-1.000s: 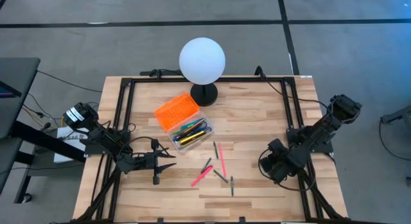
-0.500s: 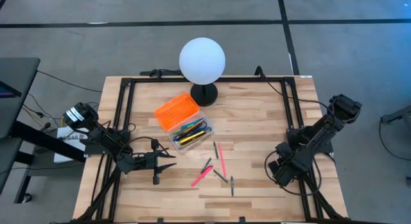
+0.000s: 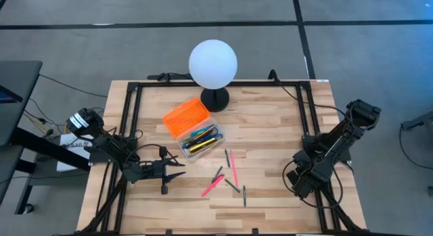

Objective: Pick & place school supplies into a supply box
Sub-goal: Put the gray crayon into the orange supply box

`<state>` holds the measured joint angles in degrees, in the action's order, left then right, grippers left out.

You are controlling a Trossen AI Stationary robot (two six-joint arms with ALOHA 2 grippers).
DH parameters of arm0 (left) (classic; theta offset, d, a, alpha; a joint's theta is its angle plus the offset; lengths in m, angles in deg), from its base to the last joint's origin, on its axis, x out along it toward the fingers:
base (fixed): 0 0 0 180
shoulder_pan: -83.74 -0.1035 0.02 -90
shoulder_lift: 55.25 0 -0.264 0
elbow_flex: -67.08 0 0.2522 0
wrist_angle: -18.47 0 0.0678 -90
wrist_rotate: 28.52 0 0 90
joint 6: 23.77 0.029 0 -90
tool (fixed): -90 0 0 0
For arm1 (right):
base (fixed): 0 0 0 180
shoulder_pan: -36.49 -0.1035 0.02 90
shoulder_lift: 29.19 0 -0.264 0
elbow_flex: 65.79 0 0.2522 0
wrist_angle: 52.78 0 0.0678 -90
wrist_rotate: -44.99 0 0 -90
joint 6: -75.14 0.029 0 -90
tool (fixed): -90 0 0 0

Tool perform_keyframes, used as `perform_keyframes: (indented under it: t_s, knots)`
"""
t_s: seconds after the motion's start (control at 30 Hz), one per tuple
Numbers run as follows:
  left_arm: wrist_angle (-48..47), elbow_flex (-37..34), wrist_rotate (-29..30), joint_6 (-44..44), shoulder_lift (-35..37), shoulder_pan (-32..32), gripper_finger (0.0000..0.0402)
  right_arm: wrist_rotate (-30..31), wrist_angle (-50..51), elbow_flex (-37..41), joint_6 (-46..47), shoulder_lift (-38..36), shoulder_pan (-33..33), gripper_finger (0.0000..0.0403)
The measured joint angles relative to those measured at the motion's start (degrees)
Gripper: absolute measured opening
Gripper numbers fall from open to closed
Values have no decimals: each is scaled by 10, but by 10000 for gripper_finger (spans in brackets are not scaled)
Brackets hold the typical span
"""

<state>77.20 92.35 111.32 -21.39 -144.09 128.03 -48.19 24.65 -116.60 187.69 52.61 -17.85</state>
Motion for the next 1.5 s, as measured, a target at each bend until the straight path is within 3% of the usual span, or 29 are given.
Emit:
perform_keyframes:
  t_s: [0.37, 0.83, 1.37, 1.5]
  knots:
    - [0, 0, 0, 0, 0, 0, 119, -7, -72, 52, 34, -4, -35, 111]
    - [0, 0, 0, 0, 0, 0, 119, -10, -77, 38, 27, -1, -37, 109]
    - [0, 0, 0, -4, 0, 0, 119, -12, -122, 34, 24, -2, -38, 16]
    - [0, 0, 0, -4, 0, 0, 119, 10, -133, 19, 0, 0, -37, 9]
